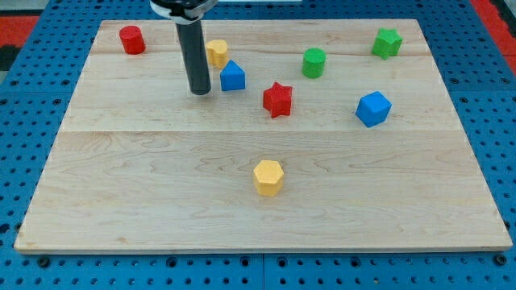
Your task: Place the blue triangle towards the top center of the board
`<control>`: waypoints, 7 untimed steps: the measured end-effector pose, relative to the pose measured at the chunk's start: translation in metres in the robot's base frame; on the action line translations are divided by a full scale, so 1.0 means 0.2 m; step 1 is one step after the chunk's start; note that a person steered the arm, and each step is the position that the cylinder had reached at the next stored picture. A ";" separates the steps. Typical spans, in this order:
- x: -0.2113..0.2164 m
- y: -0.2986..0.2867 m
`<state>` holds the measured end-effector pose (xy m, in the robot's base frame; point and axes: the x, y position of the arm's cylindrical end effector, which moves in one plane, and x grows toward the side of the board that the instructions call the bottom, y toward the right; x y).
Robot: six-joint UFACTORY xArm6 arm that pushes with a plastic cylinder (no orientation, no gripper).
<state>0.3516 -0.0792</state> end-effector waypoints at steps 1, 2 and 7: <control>-0.09 0.26; -0.10 0.33; -0.13 0.45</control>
<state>0.3262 0.0100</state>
